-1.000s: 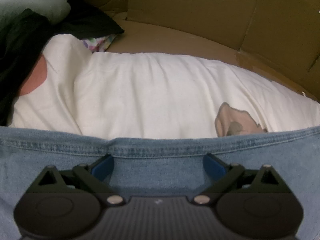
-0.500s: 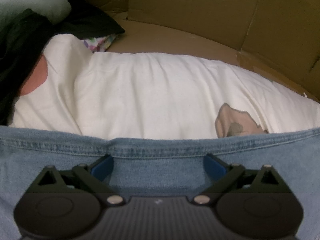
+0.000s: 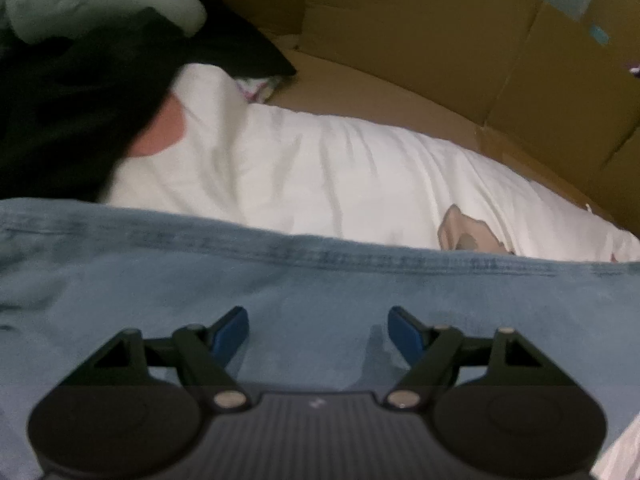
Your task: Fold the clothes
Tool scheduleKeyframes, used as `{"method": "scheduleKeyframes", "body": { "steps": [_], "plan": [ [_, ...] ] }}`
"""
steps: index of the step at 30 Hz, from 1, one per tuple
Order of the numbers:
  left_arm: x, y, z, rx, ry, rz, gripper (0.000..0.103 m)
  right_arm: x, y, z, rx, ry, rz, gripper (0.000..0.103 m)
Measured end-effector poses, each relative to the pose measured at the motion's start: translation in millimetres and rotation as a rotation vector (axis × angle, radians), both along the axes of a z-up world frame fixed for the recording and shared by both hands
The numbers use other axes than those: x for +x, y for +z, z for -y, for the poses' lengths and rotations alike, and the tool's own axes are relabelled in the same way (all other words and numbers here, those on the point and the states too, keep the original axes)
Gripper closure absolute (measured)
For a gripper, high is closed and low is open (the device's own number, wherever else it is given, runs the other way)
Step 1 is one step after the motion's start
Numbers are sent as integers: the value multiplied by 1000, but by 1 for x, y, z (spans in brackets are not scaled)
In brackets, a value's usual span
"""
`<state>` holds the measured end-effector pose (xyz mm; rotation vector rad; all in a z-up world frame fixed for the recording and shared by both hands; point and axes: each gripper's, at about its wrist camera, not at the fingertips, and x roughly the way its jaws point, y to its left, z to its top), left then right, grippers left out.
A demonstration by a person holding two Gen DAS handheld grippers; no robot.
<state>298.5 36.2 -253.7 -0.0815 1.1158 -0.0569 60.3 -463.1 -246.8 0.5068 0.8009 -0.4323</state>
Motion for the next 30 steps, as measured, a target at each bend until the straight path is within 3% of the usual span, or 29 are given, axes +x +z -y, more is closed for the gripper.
{"method": "scheduleKeyframes", "body": {
  "steps": [2, 5, 10, 14, 21, 23, 26, 30],
  "plan": [
    [-9, 16, -6, 33, -34, 4, 24, -16, 17, -8, -29, 13, 13, 62],
    [-26, 44, -23, 61, -59, 21, 24, -28, 40, -22, -77, 59, 11, 61],
    [-55, 93, -62, 59, -11, 14, 23, -41, 82, -37, -86, 147, 2, 61],
    [-78, 126, -90, 39, 27, -7, 23, -49, 123, -48, -79, 226, -5, 61],
    [-106, 171, -125, -72, -29, 43, 16, -64, 194, -66, -66, 364, -17, 61],
    [-104, 174, -133, -99, -49, 34, 16, -71, 220, -71, -86, 394, 12, 60],
    [-108, 181, -145, -80, -35, 45, 17, -78, 256, -80, -119, 424, 64, 41],
    [-117, 205, -169, -59, -2, 45, 17, -73, 282, -94, -107, 465, 157, 39]
  ]
}}
